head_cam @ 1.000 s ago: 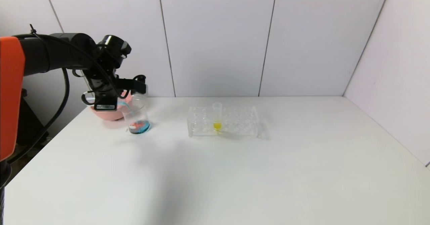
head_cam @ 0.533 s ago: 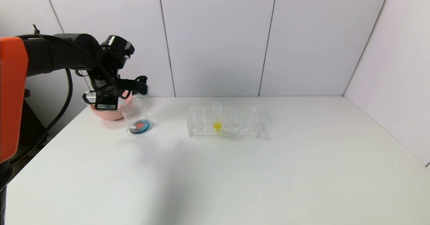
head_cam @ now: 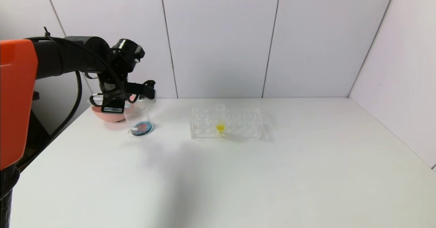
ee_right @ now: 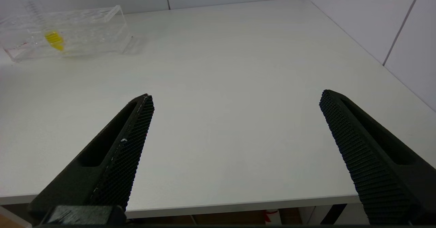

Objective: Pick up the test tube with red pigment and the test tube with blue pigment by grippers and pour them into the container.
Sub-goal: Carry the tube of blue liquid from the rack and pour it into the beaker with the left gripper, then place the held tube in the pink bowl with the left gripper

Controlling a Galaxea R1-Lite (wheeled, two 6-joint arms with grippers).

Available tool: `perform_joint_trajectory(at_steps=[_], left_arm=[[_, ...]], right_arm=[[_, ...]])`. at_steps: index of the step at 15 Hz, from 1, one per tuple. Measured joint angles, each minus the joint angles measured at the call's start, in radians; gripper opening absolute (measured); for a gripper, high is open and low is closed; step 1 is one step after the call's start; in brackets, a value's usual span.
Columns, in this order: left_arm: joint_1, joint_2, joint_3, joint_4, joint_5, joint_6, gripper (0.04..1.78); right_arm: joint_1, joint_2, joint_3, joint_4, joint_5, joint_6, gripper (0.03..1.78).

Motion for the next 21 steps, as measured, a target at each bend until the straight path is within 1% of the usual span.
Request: perform_joint_trajectory(at_steps=[2,3,4,6,7,8,9,11,13,15,17,19,21], left_arm=[[0.003,0.0,0.001,-0.021,-0.031,-0.024,0.44],[0.014,-0.003,0.006,-0.05,-0.067,-0.053,0.44],[0.029,-0.01,0.011,-0.074,-0.103,-0.082,0.44],[0.069,-0.038,0.019,-0.082,-0.151,-0.123,0.44],[0.083,-0.052,0.023,-0.089,-0.182,-0.168,0.44],[0.09,-0.063,0.026,-0.098,-0.224,-0.232,0.44],[0.096,-0.074,0.03,-0.114,-0.27,-0.332,0.44],[0.103,-0.101,0.05,-0.152,-0.331,-0.557,0.44],[0.105,-0.158,0.146,-0.237,-0.387,-0.786,0.44],[0.104,-0.227,0.318,-0.386,-0.419,-0.952,0.44],[0.105,-0.293,0.528,-0.589,-0.426,-1.05,0.44],[0.105,-0.351,0.753,-0.867,-0.401,-1.118,0.44],[0.105,-0.384,0.946,-1.157,-0.337,-1.174,0.44]], right_arm=[[0.0,0.0,0.0,0.0,0.0,-0.001,1.77],[0.0,0.0,0.0,0.0,0.0,-0.001,1.77],[0.0,0.0,0.0,0.0,0.0,-0.001,1.77],[0.0,0.0,0.0,0.0,0.0,-0.001,1.77],[0.0,0.0,0.0,0.0,0.0,-0.001,1.77],[0.0,0.0,0.0,0.0,0.0,0.0,1.77],[0.0,0.0,0.0,0.0,0.0,-0.001,1.77],[0.0,0.0,0.0,0.0,0.0,-0.001,1.77],[0.0,0.0,0.0,0.0,0.0,0.0,1.77],[0.0,0.0,0.0,0.0,0.0,0.0,1.77],[0.0,0.0,0.0,0.0,-0.001,0.0,1.77],[0.0,0.0,0.0,0.0,0.0,0.0,1.77],[0.0,0.0,0.0,0.0,0.0,-0.001,1.77]])
